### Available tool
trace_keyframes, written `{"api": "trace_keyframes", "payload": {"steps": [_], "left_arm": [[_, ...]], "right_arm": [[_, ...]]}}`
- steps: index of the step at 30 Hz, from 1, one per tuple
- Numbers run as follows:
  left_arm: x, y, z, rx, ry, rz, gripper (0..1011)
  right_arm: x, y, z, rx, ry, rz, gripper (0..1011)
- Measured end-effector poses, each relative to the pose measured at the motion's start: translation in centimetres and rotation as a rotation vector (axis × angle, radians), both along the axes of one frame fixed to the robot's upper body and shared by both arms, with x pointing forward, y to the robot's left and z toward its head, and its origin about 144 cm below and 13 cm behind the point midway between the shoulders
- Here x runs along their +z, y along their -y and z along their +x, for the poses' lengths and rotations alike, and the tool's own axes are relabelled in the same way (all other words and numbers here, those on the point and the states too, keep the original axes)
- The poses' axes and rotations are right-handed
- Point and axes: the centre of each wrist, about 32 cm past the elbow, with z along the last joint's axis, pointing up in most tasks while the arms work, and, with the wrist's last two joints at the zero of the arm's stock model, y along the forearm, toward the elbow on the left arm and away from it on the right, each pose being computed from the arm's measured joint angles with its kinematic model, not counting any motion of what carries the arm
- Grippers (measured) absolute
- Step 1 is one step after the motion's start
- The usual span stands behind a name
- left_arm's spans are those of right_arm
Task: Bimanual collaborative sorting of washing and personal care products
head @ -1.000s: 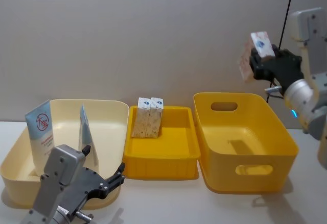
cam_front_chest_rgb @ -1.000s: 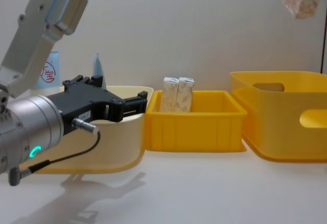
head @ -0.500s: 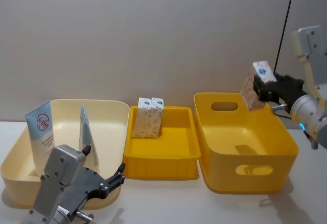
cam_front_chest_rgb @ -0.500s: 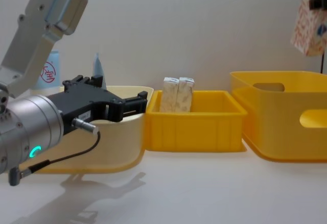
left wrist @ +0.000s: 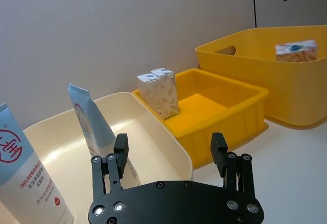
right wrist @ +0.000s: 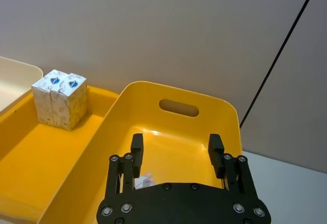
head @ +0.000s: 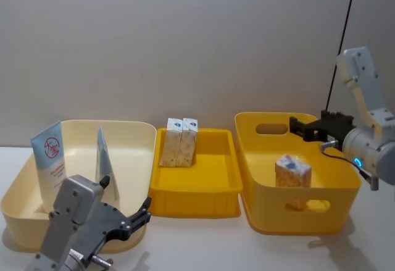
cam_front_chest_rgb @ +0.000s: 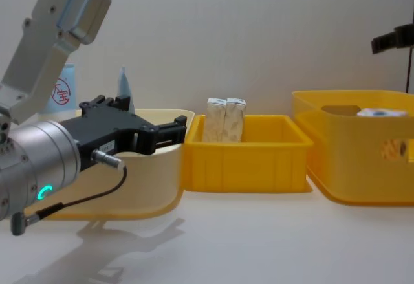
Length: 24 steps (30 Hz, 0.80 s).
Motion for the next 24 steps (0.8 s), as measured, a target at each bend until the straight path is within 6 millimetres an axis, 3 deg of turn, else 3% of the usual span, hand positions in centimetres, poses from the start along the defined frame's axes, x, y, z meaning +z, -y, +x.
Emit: {"api": "trace_keyframes", "payload": {"steps": [9, 24], "left_arm": [[0.00, 0.01, 0.00, 0.000, 0.000, 0.000, 1003], [0.50, -0.31, 0.54, 0.002, -0.009, 0.006, 1003]], "right_arm": [[-0.19, 0.07, 0.35, 0.011, -0.045, 0.004, 1001], [0.13, -0.10, -0.02, 0.025, -0.029, 0.010, 1001]]}}
